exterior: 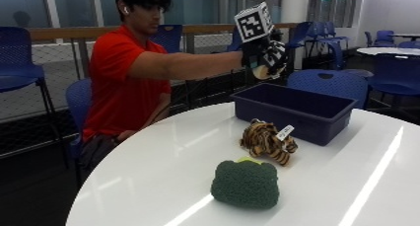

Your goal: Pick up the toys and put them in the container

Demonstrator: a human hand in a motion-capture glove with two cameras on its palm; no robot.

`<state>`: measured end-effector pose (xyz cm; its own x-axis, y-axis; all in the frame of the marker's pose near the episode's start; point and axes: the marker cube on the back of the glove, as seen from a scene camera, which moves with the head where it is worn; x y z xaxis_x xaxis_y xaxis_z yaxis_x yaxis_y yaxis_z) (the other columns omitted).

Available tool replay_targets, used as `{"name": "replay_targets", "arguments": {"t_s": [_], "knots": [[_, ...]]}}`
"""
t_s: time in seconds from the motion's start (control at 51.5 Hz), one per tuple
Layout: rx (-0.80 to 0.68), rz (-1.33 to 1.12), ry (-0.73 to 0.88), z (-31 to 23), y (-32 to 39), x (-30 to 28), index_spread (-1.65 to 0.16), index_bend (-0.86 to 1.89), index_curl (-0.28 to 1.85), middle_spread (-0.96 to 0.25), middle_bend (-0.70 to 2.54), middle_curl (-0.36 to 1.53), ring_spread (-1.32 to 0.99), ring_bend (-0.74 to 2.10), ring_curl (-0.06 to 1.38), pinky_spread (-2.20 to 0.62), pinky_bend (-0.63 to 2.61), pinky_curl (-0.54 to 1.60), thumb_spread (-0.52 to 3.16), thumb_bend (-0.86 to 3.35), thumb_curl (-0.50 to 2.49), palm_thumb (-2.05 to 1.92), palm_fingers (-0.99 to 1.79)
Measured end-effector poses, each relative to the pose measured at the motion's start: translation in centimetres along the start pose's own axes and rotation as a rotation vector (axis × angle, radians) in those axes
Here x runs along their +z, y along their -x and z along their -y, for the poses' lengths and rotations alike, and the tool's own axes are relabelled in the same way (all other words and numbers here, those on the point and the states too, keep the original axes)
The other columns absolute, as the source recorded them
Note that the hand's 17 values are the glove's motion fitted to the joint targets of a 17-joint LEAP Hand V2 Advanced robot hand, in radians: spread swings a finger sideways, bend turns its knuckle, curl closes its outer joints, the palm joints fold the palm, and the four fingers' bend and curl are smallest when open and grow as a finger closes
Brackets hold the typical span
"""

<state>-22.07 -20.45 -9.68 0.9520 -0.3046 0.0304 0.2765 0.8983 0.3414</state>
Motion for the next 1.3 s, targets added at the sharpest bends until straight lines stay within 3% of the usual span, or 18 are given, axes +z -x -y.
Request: {"name": "replay_targets", "arguments": {"t_s": [0.136, 0.252, 0.408, 0.505, 0.583, 0.602, 0.66, 0.719, 0.932, 1.029, 1.301], "knots": [[-0.020, -0.032, 0.011, 2.8, 3.1, 2.2, -0.40, 0.47, 0.90, -0.31, 1.04, 0.66, -0.36, 1.34, 0.56, -0.41, 1.19, 0.51, 0.65, -0.01, 0.93, 0.49, 1.08], [-0.144, -0.172, 0.017, 4.6, 4.4, 4.4, -0.40, 0.44, 0.94, -0.32, 1.01, 0.67, -0.37, 1.32, 0.55, -0.41, 1.18, 0.51, 0.65, -0.01, 0.95, 0.48, 1.06], [-0.053, -0.037, 0.055, 5.6, 5.8, 6.2, -0.42, 0.38, 0.97, -0.32, 0.97, 0.69, -0.37, 1.30, 0.55, -0.41, 1.18, 0.50, 0.66, -0.01, 0.97, 0.47, 1.06], [-0.043, 0.009, 0.200, 4.7, 5.5, 7.3, -0.42, 0.34, 1.00, -0.33, 0.94, 0.69, -0.38, 1.29, 0.54, -0.41, 1.18, 0.50, 0.66, -0.01, 0.98, 0.47, 1.05], [-0.077, -0.053, 0.316, 3.6, 5.0, 7.9, -0.42, 0.13, 0.97, -0.33, 0.79, 0.66, -0.38, 1.23, 0.53, -0.42, 1.19, 0.50, 0.76, -0.06, 0.94, 0.36, 0.66], [-0.080, -0.069, 0.324, 3.4, 4.9, 8.0, -0.41, 0.14, 0.95, -0.31, 0.70, 0.63, -0.37, 1.13, 0.51, -0.36, 1.13, 0.49, 0.85, -0.12, 0.88, 0.23, 0.26], [-0.081, -0.108, 0.326, 2.9, 4.4, 7.9, -0.40, 0.12, 0.92, -0.28, 0.61, 0.60, -0.32, 1.04, 0.52, -0.28, 1.16, 0.53, 0.94, -0.11, 0.79, 0.10, -0.02], [-0.121, -0.156, 0.319, 2.4, 3.6, 7.6, -0.41, 0.11, 0.82, -0.24, 0.51, 0.55, -0.25, 0.81, 0.41, -0.19, 1.15, 0.47, 0.98, -0.11, 0.71, -0.01, -0.21], [-0.177, -0.263, 0.275, 1.2, -0.5, 6.4, -0.39, 0.14, 0.67, -0.16, 0.33, 0.45, -0.12, 0.50, 0.26, -0.04, 1.02, 0.37, 1.06, -0.09, 0.52, -0.10, -0.18], [-0.068, -0.116, 0.265, 0.7, -0.1, 5.6, -0.38, 0.14, 0.62, -0.15, 0.29, 0.43, -0.09, 0.45, 0.25, 0.00, 0.95, 0.35, 1.07, -0.08, 0.46, -0.10, -0.15], [0.090, -0.134, 0.211, -0.5, -8.3, 3.6, -0.36, 0.16, 0.53, -0.14, 0.18, 0.40, -0.08, 0.34, 0.23, 0.03, 0.83, 0.31, 1.08, -0.08, 0.34, -0.09, -0.10]]}}
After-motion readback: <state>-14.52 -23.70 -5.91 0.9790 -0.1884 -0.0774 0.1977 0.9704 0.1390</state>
